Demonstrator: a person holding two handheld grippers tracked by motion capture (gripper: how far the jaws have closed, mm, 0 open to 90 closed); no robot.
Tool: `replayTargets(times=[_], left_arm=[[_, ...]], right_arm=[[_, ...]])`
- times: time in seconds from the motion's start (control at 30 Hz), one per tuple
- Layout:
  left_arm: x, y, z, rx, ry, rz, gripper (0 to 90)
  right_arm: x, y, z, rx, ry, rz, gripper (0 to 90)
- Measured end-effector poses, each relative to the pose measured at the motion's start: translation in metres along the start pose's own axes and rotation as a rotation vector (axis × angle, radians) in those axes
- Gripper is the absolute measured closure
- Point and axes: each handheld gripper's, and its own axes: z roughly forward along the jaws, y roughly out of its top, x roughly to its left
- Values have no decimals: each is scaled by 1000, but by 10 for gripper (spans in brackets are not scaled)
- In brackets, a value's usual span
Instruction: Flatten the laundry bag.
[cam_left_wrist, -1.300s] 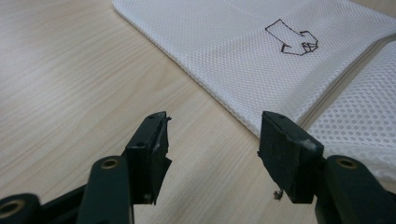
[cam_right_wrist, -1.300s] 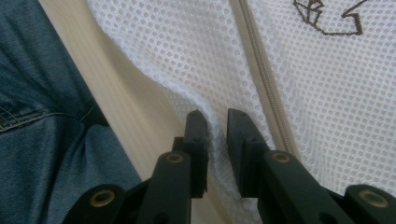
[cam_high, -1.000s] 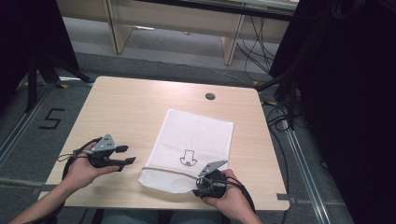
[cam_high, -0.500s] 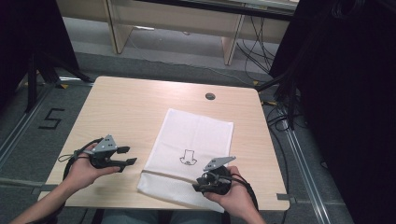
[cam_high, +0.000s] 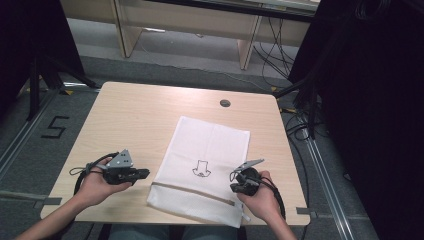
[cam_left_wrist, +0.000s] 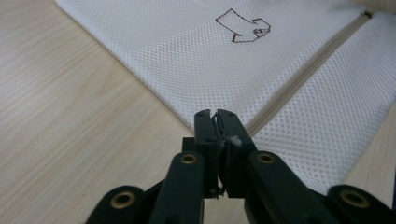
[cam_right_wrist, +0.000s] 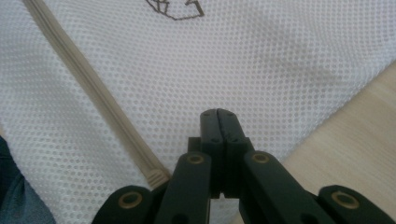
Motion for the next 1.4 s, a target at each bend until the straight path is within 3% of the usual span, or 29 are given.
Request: replayTargets(times=[0.07, 0.1, 0.17, 0.2, 0.3, 0.5, 0.53, 0.57, 0.6, 0.7, 0.77, 0.8, 0.83, 1.13, 1.2, 1.27, 1.33, 1.4], left_arm=[[-3, 1, 1, 28, -7, 24, 894], [-6, 2, 2, 35, -3, 22, 895], [-10, 2, 5, 60, -12, 47, 896], [-14, 2, 8, 60, -19, 37, 896], [-20, 1, 16, 135, -23, 103, 896], [-24, -2, 24, 227, -39, 152, 896], [-25, -3, 25, 228, -40, 158, 896], [-25, -4, 27, 233, -42, 155, 895], [-24, -4, 26, 263, -49, 177, 895], [-25, -6, 28, 249, -39, 156, 895], [-24, -6, 28, 263, -43, 166, 895], [-24, -6, 28, 288, -43, 181, 895], [-23, -7, 28, 302, -52, 187, 895], [-24, -7, 26, 315, -53, 191, 896], [-26, -8, 26, 298, -46, 165, 896], [-24, -8, 23, 326, -52, 190, 896], [-24, -8, 23, 327, -52, 190, 896], [-25, -10, 22, 316, -47, 172, 896]], right_arm=[[-2, 0, 3, 9, -4, -20, 900], [-1, -1, 6, 39, -5, -1, 900], [-1, -1, 7, 50, -2, -1, 900], [-1, 0, 9, 59, -2, -4, 900], [-2, 1, 15, 73, -8, -20, 900], [-4, 4, 25, 108, -20, -35, 900], [-3, 4, 26, 122, -18, -24, 900], [-5, 5, 27, 117, -23, -44, 900], [-3, 6, 27, 129, -22, -28, 900], [-5, 10, 30, 119, -29, -52, 900], [-6, 11, 30, 123, -28, -60, 900], [-5, 12, 30, 132, -31, -37, 900], [-6, 13, 31, 126, -32, -53, 900], [-8, 23, 36, 122, -46, -52, 900], [-8, 27, 39, 112, -49, -59, 900], [-8, 31, 41, 114, -51, -71, 900], [-8, 33, 42, 111, -56, -76, 900], [-7, 37, 44, 115, -52, -67, 900]])
